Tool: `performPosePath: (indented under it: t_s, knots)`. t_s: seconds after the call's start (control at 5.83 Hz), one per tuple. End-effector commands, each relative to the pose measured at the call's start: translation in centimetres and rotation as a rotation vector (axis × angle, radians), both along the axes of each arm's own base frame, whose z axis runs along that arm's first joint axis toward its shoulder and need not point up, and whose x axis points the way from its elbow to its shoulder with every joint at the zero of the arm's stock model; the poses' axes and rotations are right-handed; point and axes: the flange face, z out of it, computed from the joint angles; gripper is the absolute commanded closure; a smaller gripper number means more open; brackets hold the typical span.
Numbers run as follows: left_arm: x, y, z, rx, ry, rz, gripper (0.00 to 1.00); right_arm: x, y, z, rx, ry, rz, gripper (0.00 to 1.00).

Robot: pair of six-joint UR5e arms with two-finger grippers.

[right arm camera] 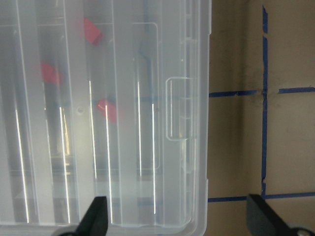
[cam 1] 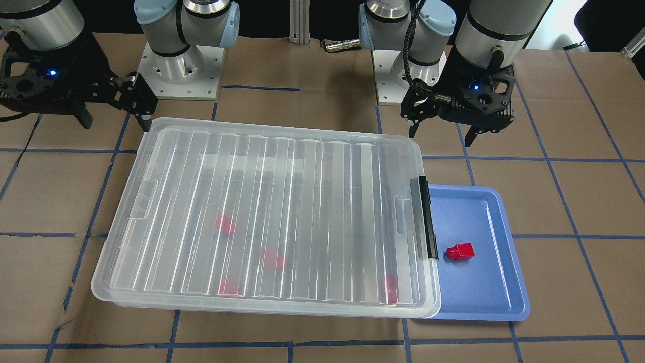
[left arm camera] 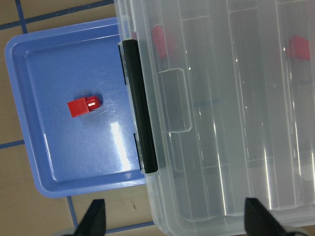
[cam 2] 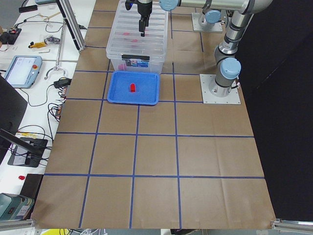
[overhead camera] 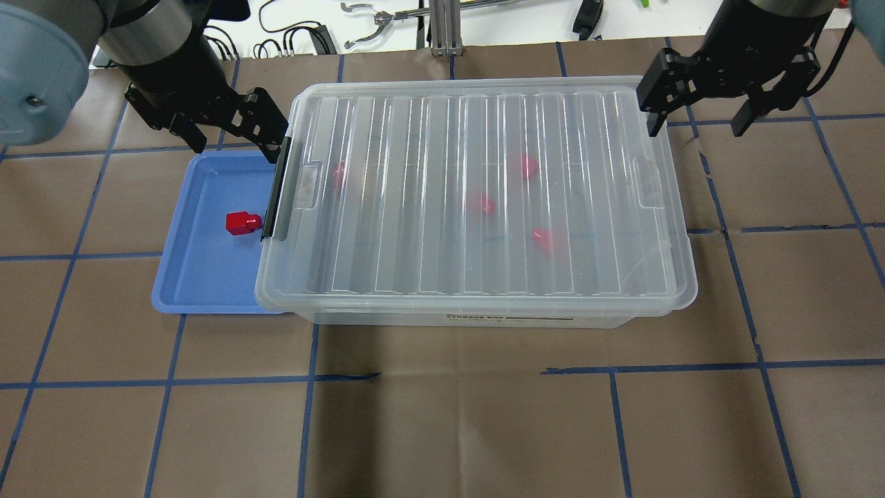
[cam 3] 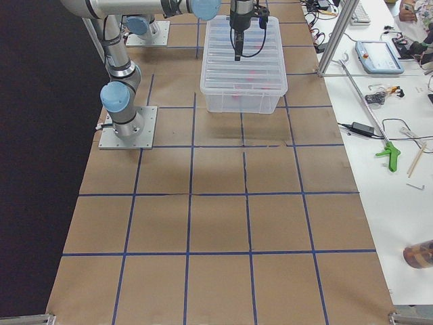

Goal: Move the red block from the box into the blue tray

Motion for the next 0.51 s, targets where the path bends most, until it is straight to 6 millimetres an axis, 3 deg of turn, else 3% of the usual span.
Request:
performPosePath:
  t_s: [0.0, 0.34]
  knots:
    - [0.00, -0.11, -0.13, 0.001, 0.000, -0.001, 0.02, 2.82, 1.27, 0.56, 0.021, 0.023, 0.009, 0.00]
    - [-0.02, -0.16, -0.21, 0.003, 0.001, -0.002, 0.02, 3.44, 1.83, 0.83, 0.024, 0.013, 0.016, 0.00]
